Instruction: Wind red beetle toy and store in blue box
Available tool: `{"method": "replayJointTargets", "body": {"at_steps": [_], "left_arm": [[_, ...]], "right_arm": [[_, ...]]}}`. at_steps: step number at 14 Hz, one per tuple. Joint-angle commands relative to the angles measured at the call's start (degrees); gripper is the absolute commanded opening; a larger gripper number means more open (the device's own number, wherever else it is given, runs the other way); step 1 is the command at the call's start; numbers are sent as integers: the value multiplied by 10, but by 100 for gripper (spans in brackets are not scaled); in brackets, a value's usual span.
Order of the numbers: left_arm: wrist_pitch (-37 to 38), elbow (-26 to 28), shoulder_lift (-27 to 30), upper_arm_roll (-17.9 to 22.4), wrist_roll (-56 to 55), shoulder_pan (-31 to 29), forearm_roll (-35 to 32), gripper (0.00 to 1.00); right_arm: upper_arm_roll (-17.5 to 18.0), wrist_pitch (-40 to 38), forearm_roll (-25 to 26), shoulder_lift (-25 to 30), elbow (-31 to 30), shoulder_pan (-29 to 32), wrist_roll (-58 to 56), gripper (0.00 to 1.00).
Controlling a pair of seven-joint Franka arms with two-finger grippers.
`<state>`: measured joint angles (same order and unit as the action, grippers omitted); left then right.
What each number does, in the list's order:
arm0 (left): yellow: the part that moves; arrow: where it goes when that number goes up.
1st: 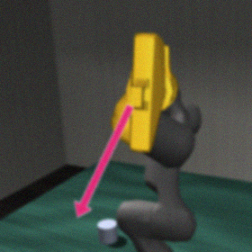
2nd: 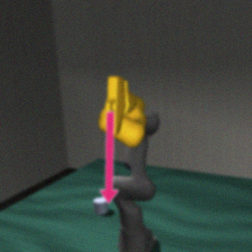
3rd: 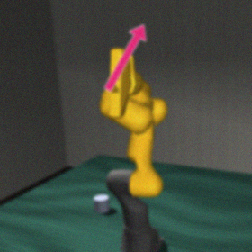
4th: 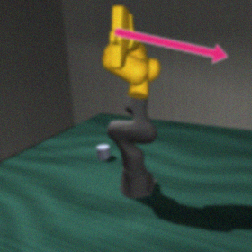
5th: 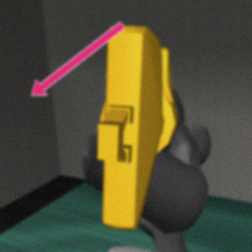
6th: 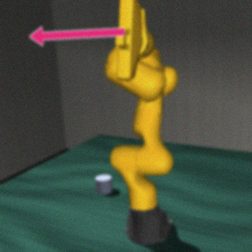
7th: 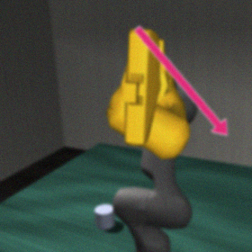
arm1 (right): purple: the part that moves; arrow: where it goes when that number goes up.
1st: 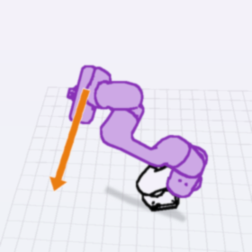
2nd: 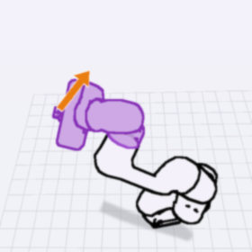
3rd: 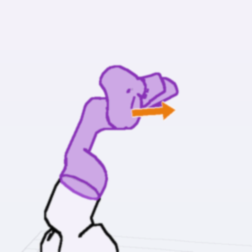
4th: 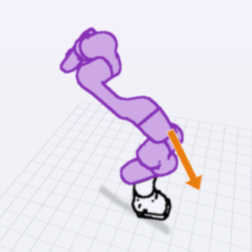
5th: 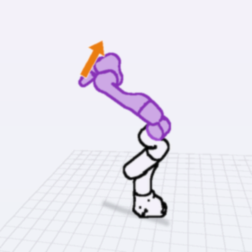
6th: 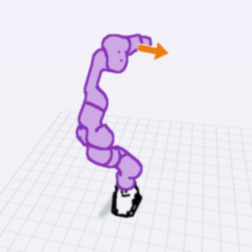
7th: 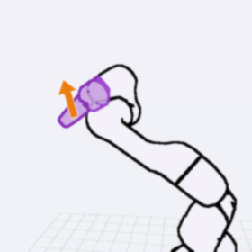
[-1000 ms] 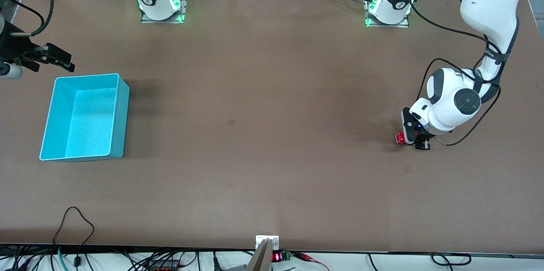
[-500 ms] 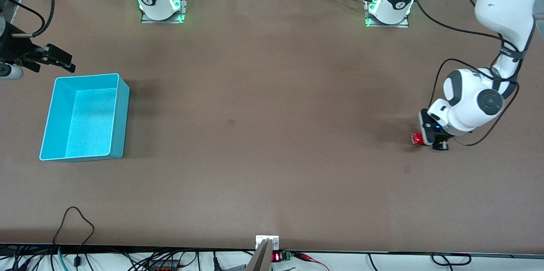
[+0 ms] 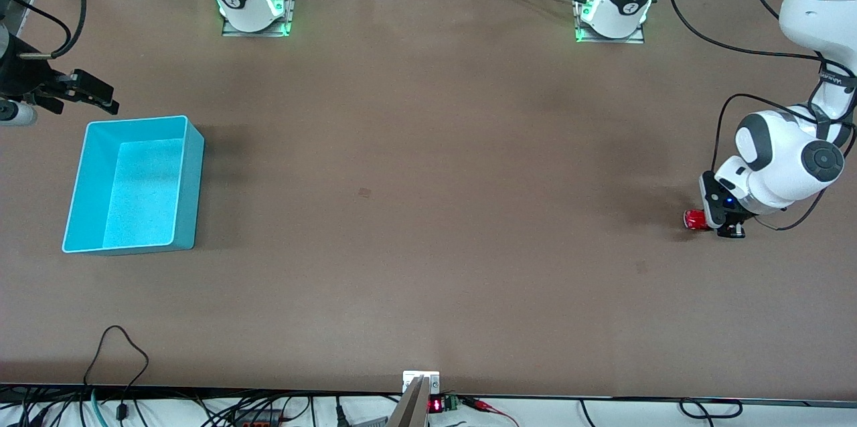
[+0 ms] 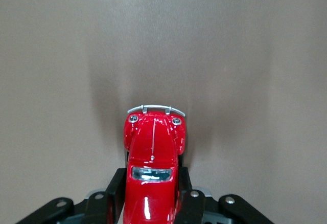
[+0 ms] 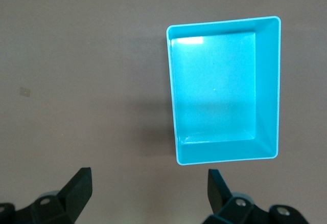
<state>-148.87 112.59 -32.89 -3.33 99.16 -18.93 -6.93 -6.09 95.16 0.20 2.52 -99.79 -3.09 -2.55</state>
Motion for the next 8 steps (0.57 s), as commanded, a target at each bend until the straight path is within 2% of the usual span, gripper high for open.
{"method": "replayJointTargets", "body": {"at_steps": [1, 2, 3, 5, 8], "left_arm": [[-2, -21, -36, -3, 16, -10, -9, 28], [-2, -26, -35, -4, 15, -11, -3, 86], [-2, -32, -33, -5, 22, -13, -6, 100], [4, -32, -10, -8, 24, -12, -6, 100], [59, -33, 31, -23, 18, -12, -3, 100]], "right_arm": [[0, 2, 2, 1, -1, -2, 6, 100], [0, 2, 2, 1, -1, -2, 6, 100], [0, 2, 2, 1, -1, -2, 6, 100], [0, 2, 2, 1, -1, -2, 6, 100], [0, 2, 2, 2, -1, -2, 6, 100]]}}
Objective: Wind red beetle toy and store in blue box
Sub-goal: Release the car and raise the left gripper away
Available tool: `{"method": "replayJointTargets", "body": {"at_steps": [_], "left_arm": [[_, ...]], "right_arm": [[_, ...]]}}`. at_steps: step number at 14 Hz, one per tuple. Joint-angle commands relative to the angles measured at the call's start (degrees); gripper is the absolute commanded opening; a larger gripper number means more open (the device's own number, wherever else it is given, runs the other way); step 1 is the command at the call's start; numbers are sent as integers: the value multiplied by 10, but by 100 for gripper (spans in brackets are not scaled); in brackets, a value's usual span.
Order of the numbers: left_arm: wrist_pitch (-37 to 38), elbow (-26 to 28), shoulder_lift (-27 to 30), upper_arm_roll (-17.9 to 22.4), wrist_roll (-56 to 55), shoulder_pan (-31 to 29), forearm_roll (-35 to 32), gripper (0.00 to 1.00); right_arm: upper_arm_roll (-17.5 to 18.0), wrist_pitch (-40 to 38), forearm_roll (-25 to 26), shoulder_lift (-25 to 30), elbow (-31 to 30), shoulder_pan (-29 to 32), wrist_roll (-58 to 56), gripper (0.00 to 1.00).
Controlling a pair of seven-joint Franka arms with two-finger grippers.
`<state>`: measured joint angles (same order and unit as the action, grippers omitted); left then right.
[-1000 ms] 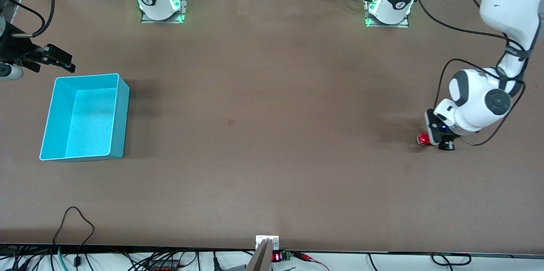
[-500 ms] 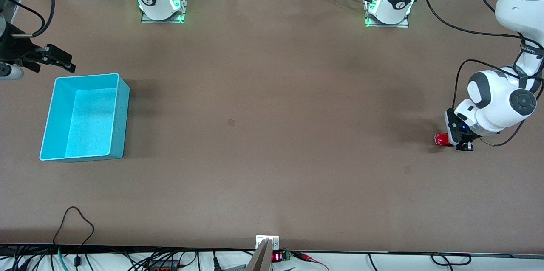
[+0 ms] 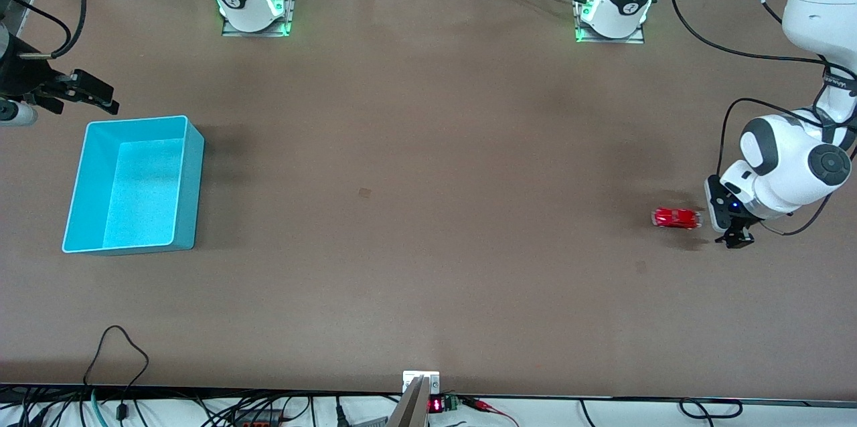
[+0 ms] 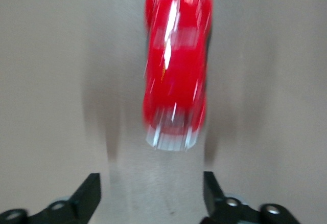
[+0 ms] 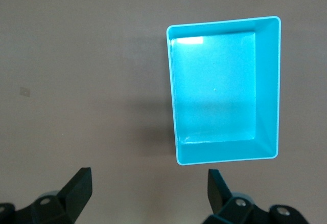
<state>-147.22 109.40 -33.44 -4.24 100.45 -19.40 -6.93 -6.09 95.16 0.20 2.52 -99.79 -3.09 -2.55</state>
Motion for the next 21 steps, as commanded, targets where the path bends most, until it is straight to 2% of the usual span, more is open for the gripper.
{"method": "replayJointTargets", "body": {"at_steps": [1, 3, 7, 10, 16, 19, 21], "left_arm": [[63, -2, 49, -15, 2, -7, -1, 100], [142, -20, 81, -15, -34, -6, 1, 100], [357, -106, 114, -14, -146, -6, 0, 100], [426, -112, 151, -14, -234, -6, -1, 100], [561, -112, 246, -17, -484, -2, -2, 100], [627, -113, 267, -72, -689, 1, -1, 100], [643, -114, 280, -133, -799, 1, -8, 100]], "right_arm": [[0, 2, 2, 2, -1, -2, 6, 100], [0, 2, 2, 2, -1, -2, 6, 100], [0, 2, 1, 1, -1, 0, 7, 100], [0, 2, 1, 1, -1, 0, 6, 100], [-1, 6, 1, -1, -1, -1, 7, 100], [0, 6, 2, -1, -1, 0, 7, 100], [-1, 6, 2, -1, -1, 0, 6, 100]]}}
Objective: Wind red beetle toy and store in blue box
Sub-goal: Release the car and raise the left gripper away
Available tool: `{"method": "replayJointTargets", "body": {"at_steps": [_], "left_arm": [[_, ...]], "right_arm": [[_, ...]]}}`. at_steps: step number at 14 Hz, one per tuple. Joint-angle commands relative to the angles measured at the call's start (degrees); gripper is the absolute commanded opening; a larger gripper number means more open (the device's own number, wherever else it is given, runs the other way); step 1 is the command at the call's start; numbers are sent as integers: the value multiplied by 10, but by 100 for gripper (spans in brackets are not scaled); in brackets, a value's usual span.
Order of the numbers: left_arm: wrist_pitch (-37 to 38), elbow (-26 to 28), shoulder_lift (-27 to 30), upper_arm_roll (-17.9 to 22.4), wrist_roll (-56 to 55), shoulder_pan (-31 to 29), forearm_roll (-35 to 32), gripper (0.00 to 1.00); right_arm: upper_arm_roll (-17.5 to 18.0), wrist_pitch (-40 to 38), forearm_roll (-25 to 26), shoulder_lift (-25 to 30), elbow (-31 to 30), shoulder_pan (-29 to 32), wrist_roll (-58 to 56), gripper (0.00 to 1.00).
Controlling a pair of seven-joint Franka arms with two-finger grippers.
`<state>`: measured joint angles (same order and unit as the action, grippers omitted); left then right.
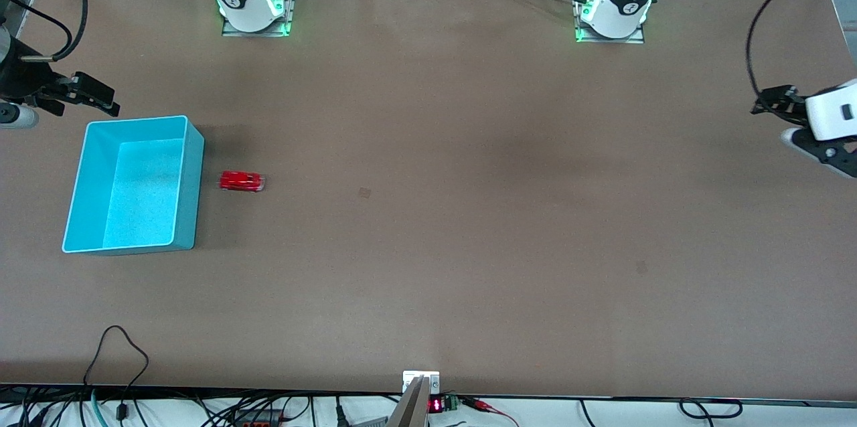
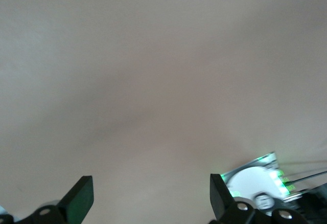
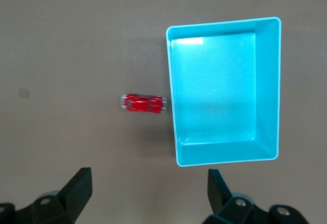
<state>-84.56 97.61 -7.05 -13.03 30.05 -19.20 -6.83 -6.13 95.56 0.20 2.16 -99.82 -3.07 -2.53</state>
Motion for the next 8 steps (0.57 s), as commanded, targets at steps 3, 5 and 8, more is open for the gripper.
{"method": "replayJointTargets", "body": {"at_steps": [3, 5, 8], "left_arm": [[19, -30, 13, -70, -175, 0, -9, 100], [13, -52, 2, -72, -175, -3, -2, 100], [-19, -81, -9, -40, -210, 37, 3, 100]], "right_arm": [[0, 7, 1, 2, 1, 0, 6, 100], [0, 9, 2, -3, 1, 0, 6, 100], [0, 13, 9, -20, 1, 0, 2, 100]]}}
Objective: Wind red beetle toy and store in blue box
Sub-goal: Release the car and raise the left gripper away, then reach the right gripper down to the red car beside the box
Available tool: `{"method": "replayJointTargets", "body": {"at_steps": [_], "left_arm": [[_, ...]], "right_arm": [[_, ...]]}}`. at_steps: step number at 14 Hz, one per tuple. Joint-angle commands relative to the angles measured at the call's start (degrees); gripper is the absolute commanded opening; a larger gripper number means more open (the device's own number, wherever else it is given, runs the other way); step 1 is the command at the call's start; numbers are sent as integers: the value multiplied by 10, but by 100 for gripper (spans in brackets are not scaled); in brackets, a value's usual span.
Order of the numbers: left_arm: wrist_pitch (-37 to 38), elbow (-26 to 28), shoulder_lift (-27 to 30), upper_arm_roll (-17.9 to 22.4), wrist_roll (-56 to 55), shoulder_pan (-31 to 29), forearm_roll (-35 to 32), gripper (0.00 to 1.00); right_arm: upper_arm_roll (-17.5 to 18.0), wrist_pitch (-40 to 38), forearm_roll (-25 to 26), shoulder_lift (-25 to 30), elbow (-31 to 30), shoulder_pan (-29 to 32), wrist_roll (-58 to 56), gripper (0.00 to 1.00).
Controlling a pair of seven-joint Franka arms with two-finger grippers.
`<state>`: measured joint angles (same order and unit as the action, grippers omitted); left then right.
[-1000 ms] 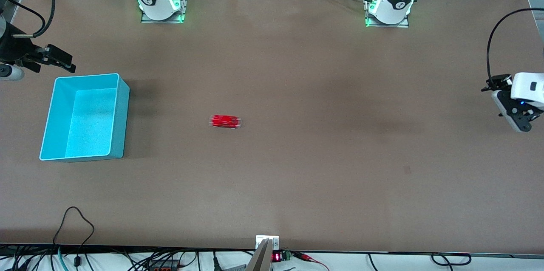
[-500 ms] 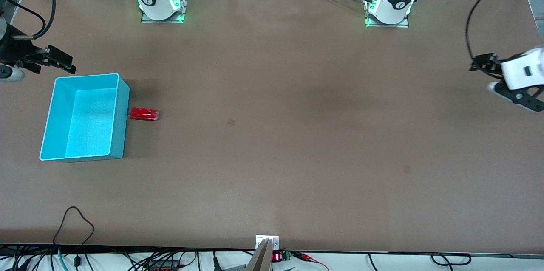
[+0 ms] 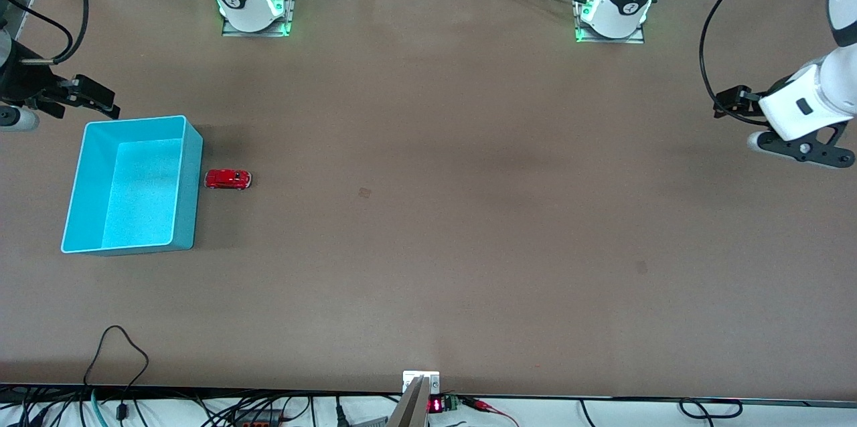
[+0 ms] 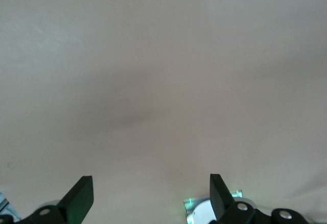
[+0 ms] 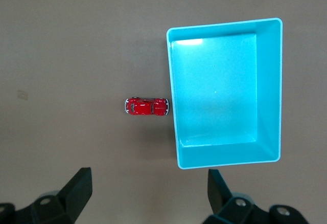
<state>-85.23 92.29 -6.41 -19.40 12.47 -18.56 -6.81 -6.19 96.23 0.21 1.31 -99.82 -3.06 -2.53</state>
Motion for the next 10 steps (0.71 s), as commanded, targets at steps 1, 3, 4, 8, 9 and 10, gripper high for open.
{"method": "replayJointTargets", "body": {"at_steps": [1, 3, 4, 8, 9, 10], "left_arm": [[-25, -27, -15, 84, -93, 87, 4, 100], [-73, -21, -8, 182, -155, 174, 4, 100], [-93, 1, 10, 192, -155, 192, 6, 100], [-150, 100, 102, 233, -154, 228, 68, 100], [-141, 102, 105, 229, -159, 228, 66, 100], [-115, 93, 105, 228, -160, 227, 66, 100]], "right_arm": [[0, 5, 8, -13, 1, 2, 2, 100], [0, 8, 2, -33, 5, 1, 6, 100], [0, 9, 1, -46, 13, 0, 6, 100], [2, 29, -2, -134, 77, -33, -6, 100], [2, 33, -22, -153, 88, -38, -12, 100], [1, 45, -51, -160, 88, -48, -20, 100]]}}
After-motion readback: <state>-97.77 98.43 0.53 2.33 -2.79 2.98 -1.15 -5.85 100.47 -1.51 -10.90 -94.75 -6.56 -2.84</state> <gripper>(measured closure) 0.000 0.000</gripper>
